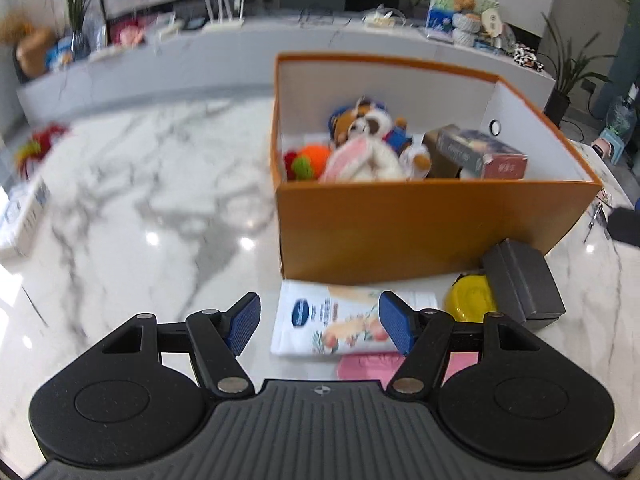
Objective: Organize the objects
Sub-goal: 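Move the left tool toward the white lotion tube while the right tool approaches the black box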
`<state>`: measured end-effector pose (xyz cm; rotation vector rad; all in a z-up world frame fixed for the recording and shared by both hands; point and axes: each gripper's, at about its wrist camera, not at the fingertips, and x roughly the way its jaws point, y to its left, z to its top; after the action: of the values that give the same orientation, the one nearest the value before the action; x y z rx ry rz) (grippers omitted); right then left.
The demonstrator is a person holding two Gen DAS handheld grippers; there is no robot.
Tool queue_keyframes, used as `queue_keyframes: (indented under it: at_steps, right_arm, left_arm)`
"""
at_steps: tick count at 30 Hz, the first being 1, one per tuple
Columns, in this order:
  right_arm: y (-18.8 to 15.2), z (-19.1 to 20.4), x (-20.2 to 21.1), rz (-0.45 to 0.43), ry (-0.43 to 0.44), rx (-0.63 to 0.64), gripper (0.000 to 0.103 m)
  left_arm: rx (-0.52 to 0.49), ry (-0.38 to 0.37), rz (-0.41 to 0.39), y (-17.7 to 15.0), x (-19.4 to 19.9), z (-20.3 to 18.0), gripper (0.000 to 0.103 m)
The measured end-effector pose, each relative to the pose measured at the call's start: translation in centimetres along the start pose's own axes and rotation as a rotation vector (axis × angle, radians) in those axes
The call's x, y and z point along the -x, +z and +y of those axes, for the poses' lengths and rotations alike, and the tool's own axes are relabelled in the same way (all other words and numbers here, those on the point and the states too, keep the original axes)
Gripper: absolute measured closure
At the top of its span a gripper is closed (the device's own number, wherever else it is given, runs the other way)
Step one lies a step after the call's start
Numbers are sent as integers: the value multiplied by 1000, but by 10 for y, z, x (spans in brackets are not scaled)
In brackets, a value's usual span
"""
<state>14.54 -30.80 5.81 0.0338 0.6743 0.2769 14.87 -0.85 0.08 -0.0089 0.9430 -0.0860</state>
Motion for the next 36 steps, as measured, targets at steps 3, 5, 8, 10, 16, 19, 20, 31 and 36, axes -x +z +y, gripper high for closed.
queue_keyframes:
  at_steps: [3, 5, 8, 10, 16, 19, 20, 31, 36]
  right_arm:
    - [-3, -1, -10, 28, 10, -4, 4]
    - [-3, 0, -14, 38, 7, 5, 4]
    - [-5, 1, -19, 45, 13, 12, 4]
    - [-7, 1, -23, 51, 14, 14, 4]
    - [-10, -3, -32, 66, 16, 14, 4]
    - [-11, -4, -35, 69, 21, 11, 4]
    - [-12, -4, -36, 71, 22, 10, 4]
    - [-12, -8, -44, 72, 40, -1, 4]
    - [-12, -10, -47, 78, 44, -2, 4]
  left_arm:
    - [21, -9, 11, -2, -4, 0, 26]
    - [57, -10, 31, -1, -8, -1, 26]
    - [132, -25, 76, 2, -15, 0, 26]
    - [162, -20, 94, 3, -18, -2, 26]
    - [270, -37, 95, 8, -22, -6, 26]
    - [392, -110, 118, 7, -26, 0, 26]
    - [428, -123, 124, 7, -27, 2, 26]
    - [441, -25, 121, 11, -41, -5, 23]
    - [393, 3, 134, 13, -45, -6, 18]
